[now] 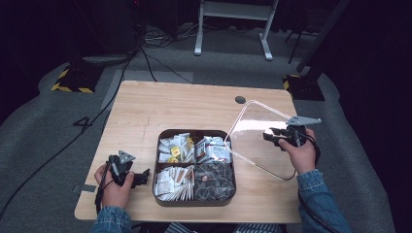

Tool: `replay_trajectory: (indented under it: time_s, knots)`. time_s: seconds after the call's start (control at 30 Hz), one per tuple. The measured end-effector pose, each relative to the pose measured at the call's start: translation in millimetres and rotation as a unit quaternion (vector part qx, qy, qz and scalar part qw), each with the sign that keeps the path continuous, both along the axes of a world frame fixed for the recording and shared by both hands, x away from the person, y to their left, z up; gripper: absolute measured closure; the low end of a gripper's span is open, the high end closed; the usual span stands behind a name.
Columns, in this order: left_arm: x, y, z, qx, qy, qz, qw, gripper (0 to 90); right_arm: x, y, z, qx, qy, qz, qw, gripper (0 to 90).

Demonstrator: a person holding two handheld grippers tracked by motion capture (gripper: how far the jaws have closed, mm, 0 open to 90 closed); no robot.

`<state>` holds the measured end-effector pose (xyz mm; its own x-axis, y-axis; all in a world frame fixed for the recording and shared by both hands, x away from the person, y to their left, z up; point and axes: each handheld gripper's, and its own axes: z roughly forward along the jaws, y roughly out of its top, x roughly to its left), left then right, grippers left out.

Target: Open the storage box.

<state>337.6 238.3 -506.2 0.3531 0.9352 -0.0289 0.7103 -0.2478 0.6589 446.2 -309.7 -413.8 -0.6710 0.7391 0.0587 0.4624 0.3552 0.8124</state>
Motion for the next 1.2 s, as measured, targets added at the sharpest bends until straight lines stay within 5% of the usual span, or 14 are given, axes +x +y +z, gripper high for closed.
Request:
replay_trajectory:
  time_s: [0.7, 1.2]
  knots:
    - [0.0, -0.2, -0.2, 0.000, -0.001, 0.001, 1.0000, 0.0, 35.4, -37.5, -42.9, 0.002, 0.016, -0.087, 0.9961, 58.6]
    - [0.0, 0.0, 0.0, 0.000, 0.000, 0.000, 1.0000, 0.0, 45.2, -47.3, -68.4, -0.019, 0.028, -0.089, 0.9955, 58.6]
